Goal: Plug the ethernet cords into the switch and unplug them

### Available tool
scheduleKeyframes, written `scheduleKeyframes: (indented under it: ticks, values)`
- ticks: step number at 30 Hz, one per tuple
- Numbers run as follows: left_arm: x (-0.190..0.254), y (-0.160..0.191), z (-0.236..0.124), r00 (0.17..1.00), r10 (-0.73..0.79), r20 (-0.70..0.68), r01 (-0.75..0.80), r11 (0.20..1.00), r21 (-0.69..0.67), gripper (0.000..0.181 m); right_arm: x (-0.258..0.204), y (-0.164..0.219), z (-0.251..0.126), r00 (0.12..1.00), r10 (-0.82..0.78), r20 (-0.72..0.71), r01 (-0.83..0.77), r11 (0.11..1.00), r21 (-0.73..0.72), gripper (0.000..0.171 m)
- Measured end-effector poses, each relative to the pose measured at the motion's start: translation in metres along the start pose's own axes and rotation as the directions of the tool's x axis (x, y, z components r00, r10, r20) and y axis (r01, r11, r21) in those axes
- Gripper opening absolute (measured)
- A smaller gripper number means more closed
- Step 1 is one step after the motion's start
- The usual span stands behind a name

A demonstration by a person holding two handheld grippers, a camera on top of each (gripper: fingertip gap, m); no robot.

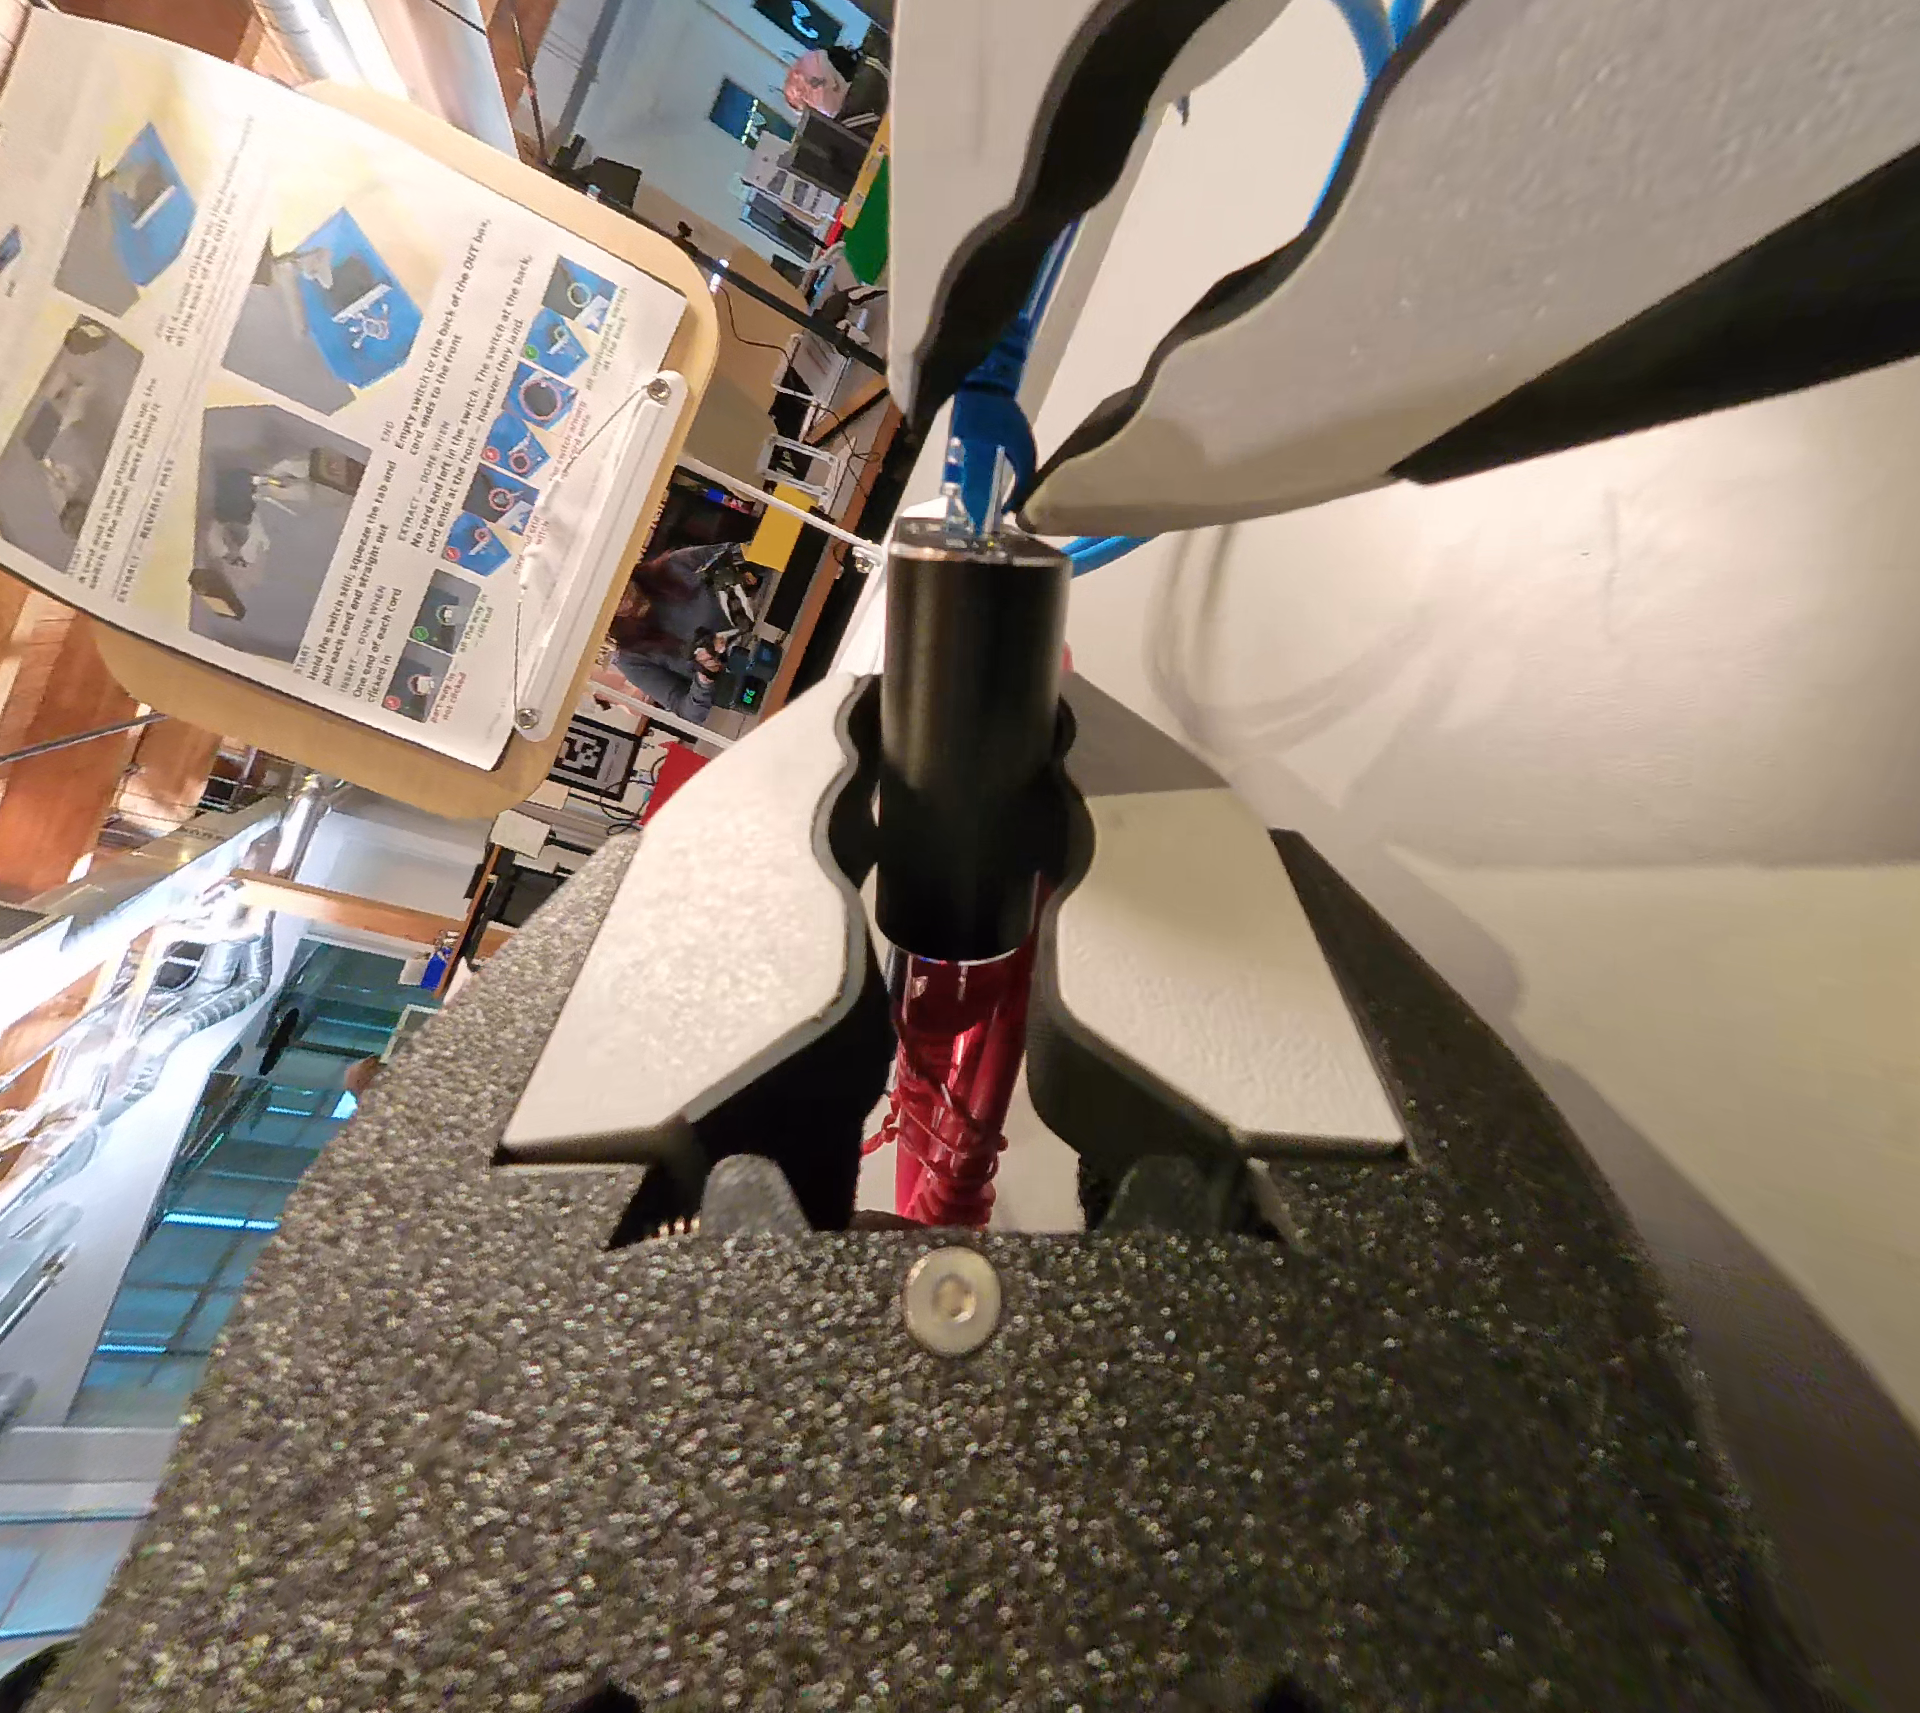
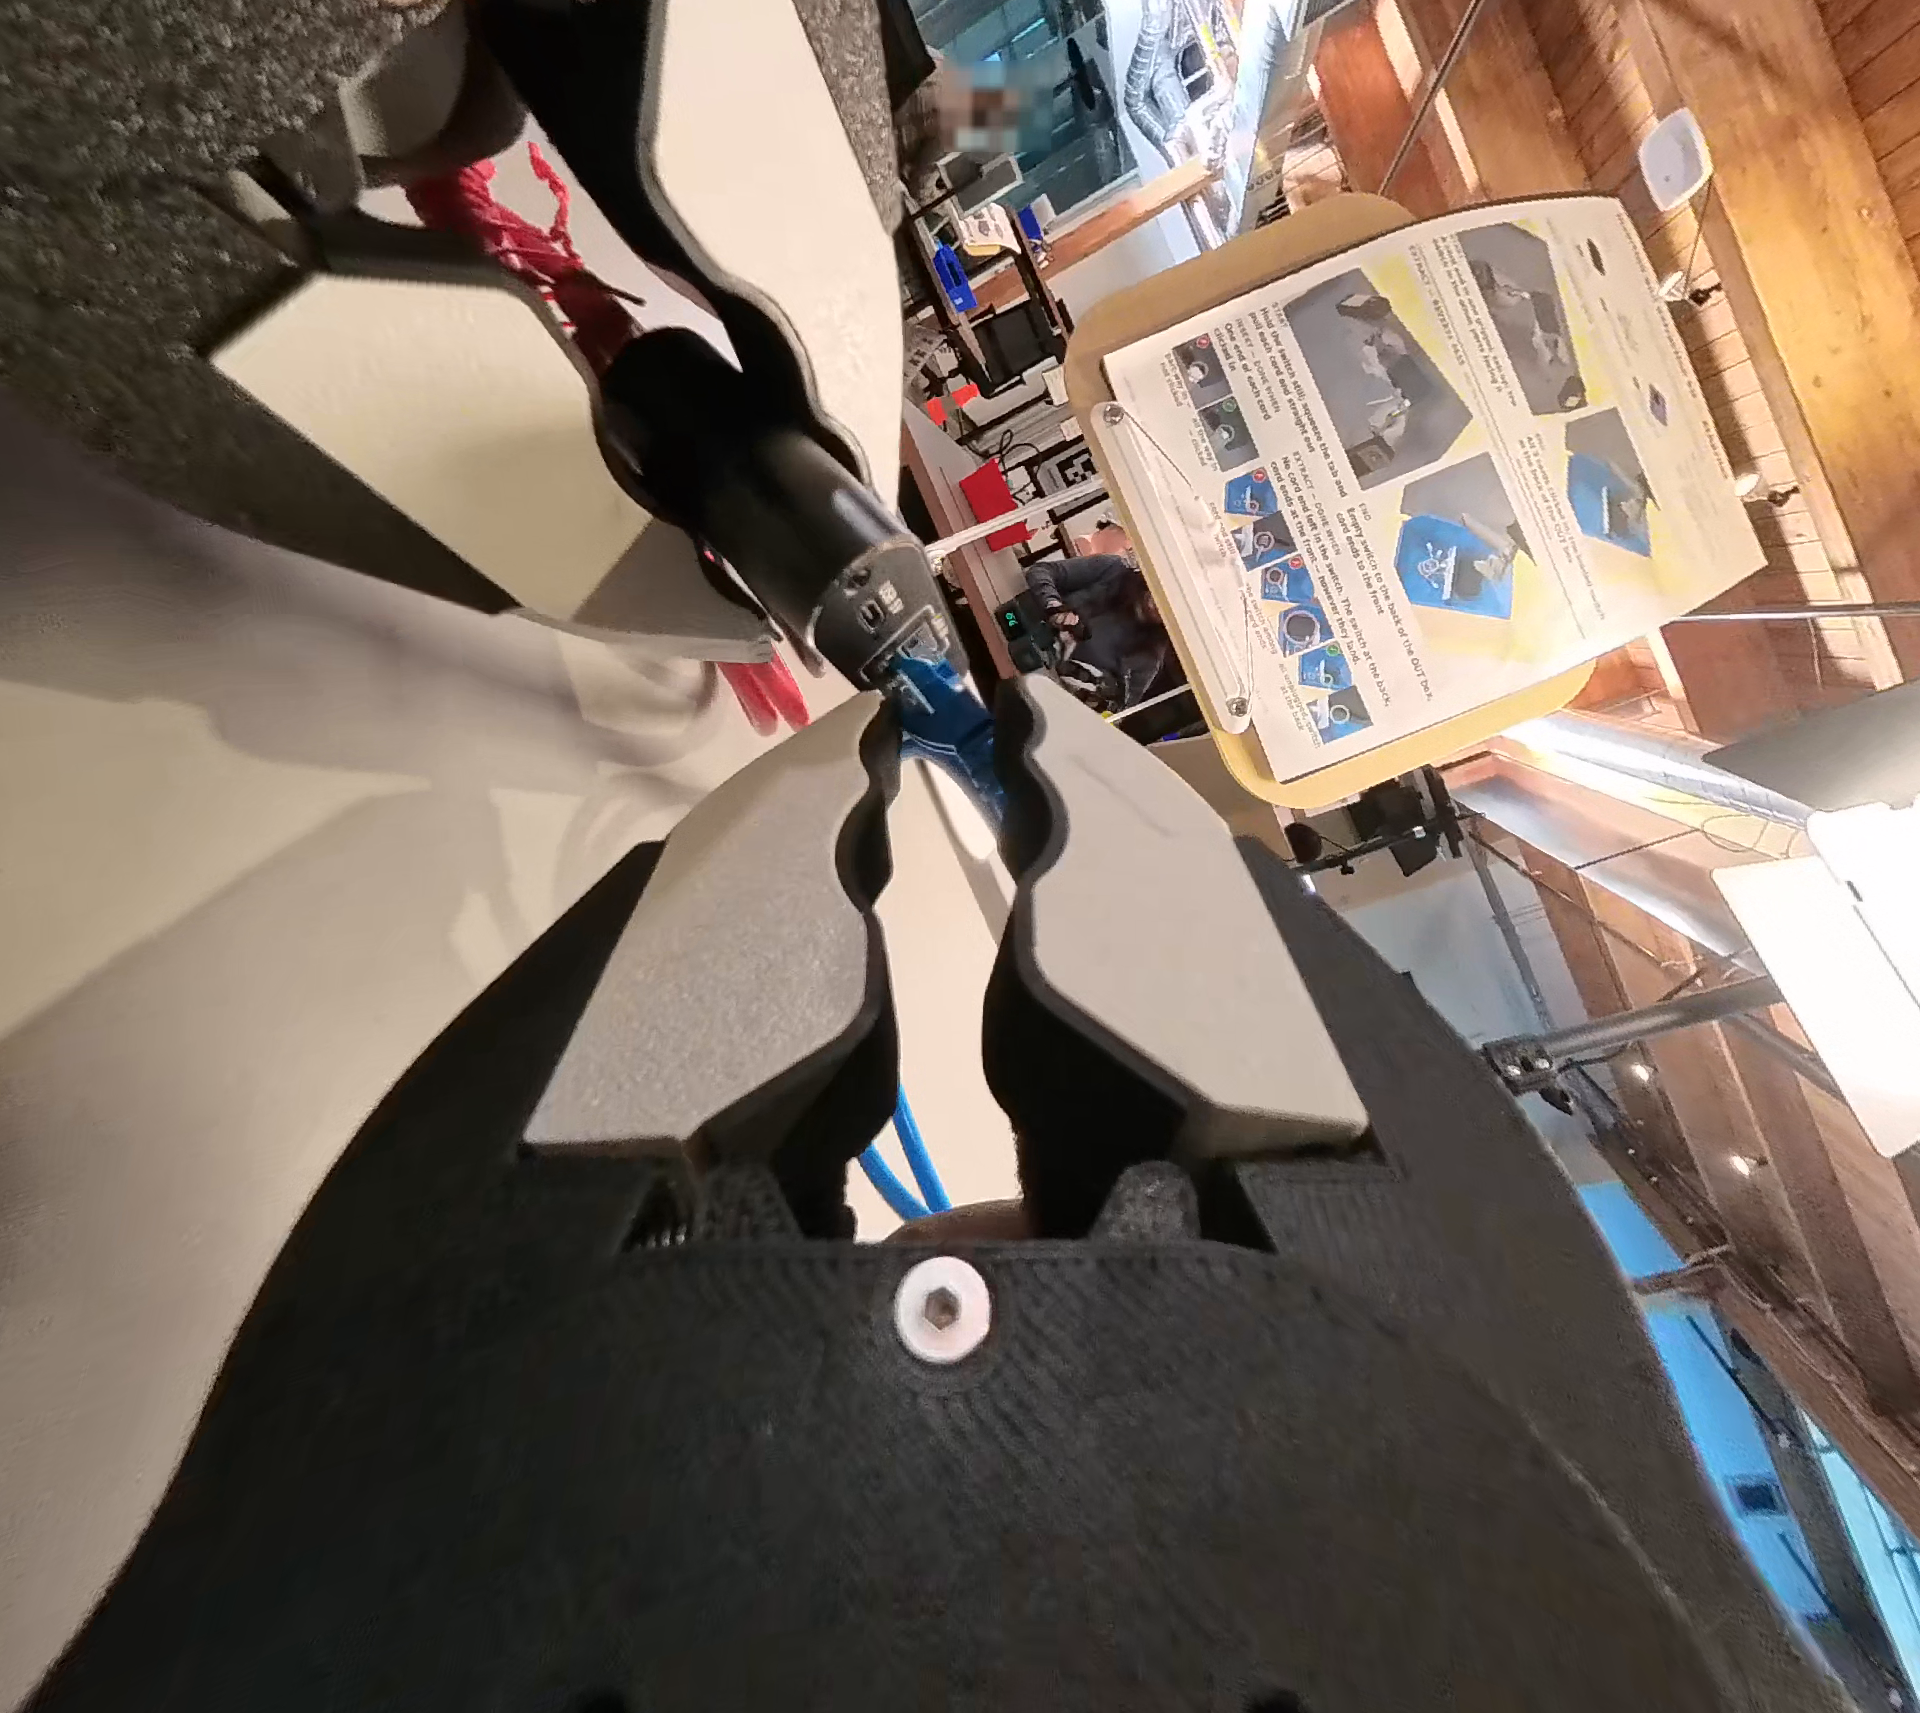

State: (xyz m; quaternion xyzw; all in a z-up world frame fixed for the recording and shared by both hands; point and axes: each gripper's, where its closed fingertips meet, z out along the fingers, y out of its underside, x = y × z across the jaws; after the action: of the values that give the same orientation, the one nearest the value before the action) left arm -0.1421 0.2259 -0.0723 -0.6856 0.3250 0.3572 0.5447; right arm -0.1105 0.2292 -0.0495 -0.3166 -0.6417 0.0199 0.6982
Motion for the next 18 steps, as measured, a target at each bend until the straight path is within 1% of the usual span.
scheduleKeyframes:
  ticks: [4, 7, 8, 9, 10, 11, 12, 13, 15, 18]
  values:
    - [0.0, 0.0, 0.0, 1.0, -0.005, 0.013, 0.005, 1.0, -0.003, 0.029, 0.0, 0.0, -0.001, 0.999, -0.044, -0.022, 0.044, 0.999, -0.007, 0.017]
    - [0.002, 0.003, 0.0, 1.0, 0.017, -0.003, -0.017, 1.0, -0.002, 0.028, 0.001, -0.001, -0.003, 0.978, -0.195, -0.068, 0.194, 0.981, -0.024, 0.018]
    - [0.005, 0.013, 0.002, 0.999, 0.019, -0.032, -0.021, 0.998, -0.052, 0.028, 0.013, 0.002, -0.005, 0.969, -0.203, -0.138, 0.199, 0.979, -0.04, 0.017]
    - [0.013, 0.027, 0.005, 0.997, 0.013, -0.078, -0.02, 0.995, -0.101, 0.029, 0.028, 0.006, -0.006, 0.966, -0.191, -0.172, 0.185, 0.981, -0.049, 0.016]
    - [0.014, 0.034, 0.006, 0.997, 0.018, -0.07, -0.026, 0.994, -0.108, 0.029, 0.042, 0.012, -0.008, 0.967, -0.166, -0.191, 0.158, 0.986, -0.059, 0.016]
    - [0.007, 0.033, 0.004, 0.999, 0.021, -0.032, -0.023, 0.996, -0.084, 0.029, 0.048, 0.013, -0.011, 0.967, -0.17, -0.188, 0.166, 0.985, -0.037, 0.016]
    - [-0.003, 0.028, 0.002, 1.0, -0.004, -0.003, 0.004, 0.998, -0.061, 0.028, 0.046, 0.017, -0.013, 0.966, -0.194, -0.172, 0.192, 0.981, -0.027, 0.016]
    - [-0.009, 0.026, 0.001, 0.999, -0.051, 0.003, 0.051, 0.997, -0.051, 0.028, 0.035, 0.022, -0.013, 0.973, -0.193, -0.125, 0.193, 0.981, -0.018, 0.016]
    - [-0.011, 0.026, 0.001, 0.992, -0.125, -0.009, 0.125, 0.991, -0.039, 0.028, 0.004, 0.03, -0.011, 0.984, -0.173, 0.03, 0.173, 0.985, 0.012, 0.016]
    - [-0.017, 0.02, -0.003, 0.979, -0.202, -0.016, 0.203, 0.979, 0.034, 0.028, -0.018, 0.031, -0.007, 0.975, -0.142, 0.173, 0.141, 0.99, 0.018, 0.017]
